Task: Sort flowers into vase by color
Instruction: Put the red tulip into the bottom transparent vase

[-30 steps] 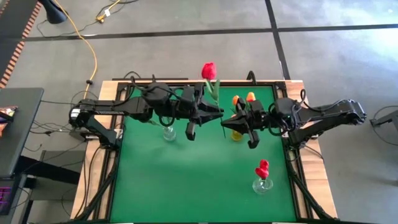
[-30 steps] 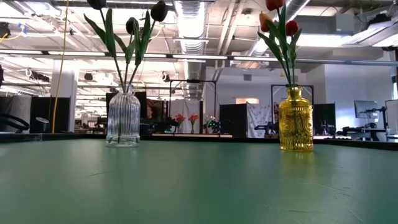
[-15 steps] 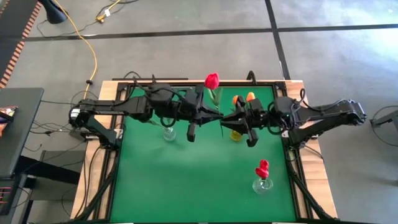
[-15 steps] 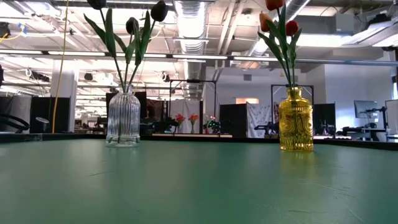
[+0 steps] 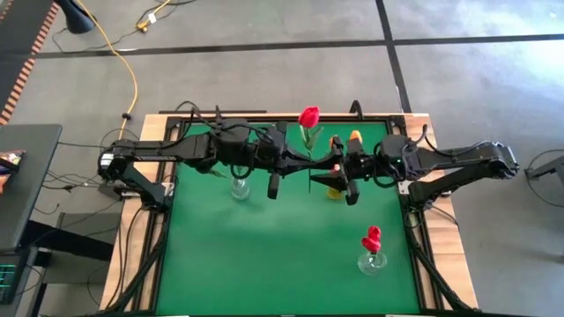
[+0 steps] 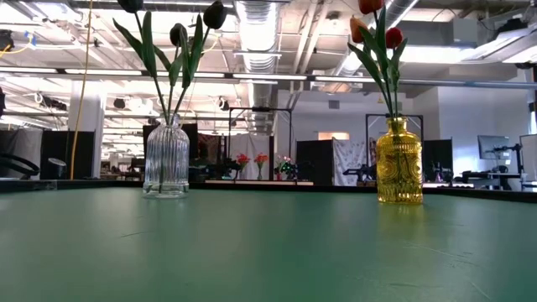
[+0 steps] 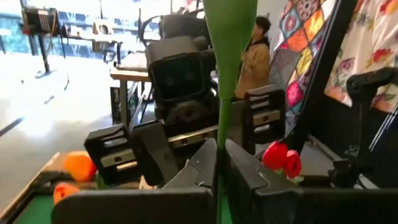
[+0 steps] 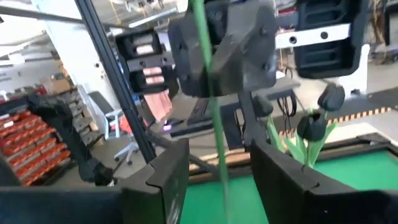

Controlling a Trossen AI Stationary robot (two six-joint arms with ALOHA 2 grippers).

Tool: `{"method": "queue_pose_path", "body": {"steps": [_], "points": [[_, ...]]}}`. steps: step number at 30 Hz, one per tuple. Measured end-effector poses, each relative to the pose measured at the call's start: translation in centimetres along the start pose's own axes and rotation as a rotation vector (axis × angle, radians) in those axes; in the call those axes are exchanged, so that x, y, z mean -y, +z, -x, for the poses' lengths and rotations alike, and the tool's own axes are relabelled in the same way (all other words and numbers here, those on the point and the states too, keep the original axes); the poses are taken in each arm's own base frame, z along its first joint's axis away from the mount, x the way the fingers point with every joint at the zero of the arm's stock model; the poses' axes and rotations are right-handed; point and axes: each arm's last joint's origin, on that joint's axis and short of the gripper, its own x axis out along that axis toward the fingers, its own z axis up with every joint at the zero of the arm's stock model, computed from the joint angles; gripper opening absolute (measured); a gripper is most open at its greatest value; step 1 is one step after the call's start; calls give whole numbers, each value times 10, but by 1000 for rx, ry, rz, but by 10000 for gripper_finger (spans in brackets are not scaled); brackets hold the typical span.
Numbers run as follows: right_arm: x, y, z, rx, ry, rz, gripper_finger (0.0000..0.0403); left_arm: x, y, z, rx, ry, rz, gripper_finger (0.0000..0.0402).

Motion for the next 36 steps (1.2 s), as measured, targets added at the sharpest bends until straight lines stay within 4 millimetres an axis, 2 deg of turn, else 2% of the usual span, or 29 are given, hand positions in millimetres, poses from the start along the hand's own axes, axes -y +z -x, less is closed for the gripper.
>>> {"method": "queue_pose_path", "body": {"steps": [9, 14, 29, 32, 36], "points": [[3, -10, -10, -45, 2, 41, 177, -3, -6, 0, -57, 46, 10, 0], [5, -8, -9, -37, -4, 55, 155, -3, -6, 0, -56, 45, 11, 0], [6, -8, -9, -40, -13, 100, 36, -3, -7, 0, -74, 56, 30, 1], [6, -8, -9, -39, -12, 113, 17, -3, -7, 0, -73, 56, 30, 9], [6, -8, -9, -35, -11, 122, 16, -3, -7, 0, -74, 59, 18, 37]]}}
